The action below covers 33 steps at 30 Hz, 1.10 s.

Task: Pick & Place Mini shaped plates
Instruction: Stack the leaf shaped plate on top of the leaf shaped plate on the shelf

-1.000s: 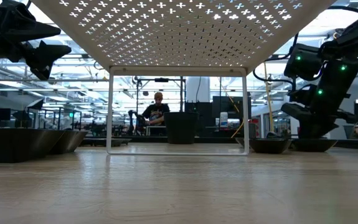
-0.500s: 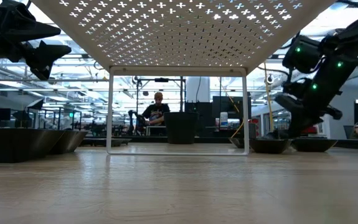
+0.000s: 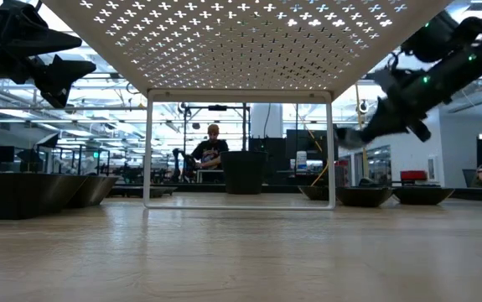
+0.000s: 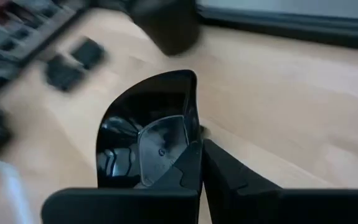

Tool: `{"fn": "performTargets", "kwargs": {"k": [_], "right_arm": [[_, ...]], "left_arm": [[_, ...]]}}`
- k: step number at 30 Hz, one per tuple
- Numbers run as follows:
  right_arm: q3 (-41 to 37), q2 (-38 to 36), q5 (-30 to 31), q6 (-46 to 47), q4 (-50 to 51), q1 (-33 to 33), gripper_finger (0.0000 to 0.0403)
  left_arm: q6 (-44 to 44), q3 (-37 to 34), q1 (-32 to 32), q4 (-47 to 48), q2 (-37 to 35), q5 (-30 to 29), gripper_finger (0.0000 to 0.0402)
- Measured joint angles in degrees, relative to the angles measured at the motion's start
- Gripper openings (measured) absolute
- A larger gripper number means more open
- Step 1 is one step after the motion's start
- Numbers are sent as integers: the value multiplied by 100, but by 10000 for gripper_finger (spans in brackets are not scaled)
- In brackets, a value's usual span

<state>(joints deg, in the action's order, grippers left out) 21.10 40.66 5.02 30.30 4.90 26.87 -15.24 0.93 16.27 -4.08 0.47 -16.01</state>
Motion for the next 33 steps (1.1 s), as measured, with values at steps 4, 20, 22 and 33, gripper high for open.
{"fn": "performTargets", "kwargs": {"k": [4, 20, 22, 33], "right_arm": [[0, -199, -524, -116, -667, 2, 0], [2357, 781, -3043, -1417, -286, -529, 0], [2891, 1136, -3061, -1683, 132, -741, 0], [5262, 3080, -3012, -2652, 1595, -1869, 0]], "left_arm": [[2, 0, 0, -1, 0, 0, 214], [1, 0, -1, 0, 0, 0, 214], [1, 0, -1, -1, 0, 0, 214], [2, 0, -1, -2, 0, 0, 214]]}}
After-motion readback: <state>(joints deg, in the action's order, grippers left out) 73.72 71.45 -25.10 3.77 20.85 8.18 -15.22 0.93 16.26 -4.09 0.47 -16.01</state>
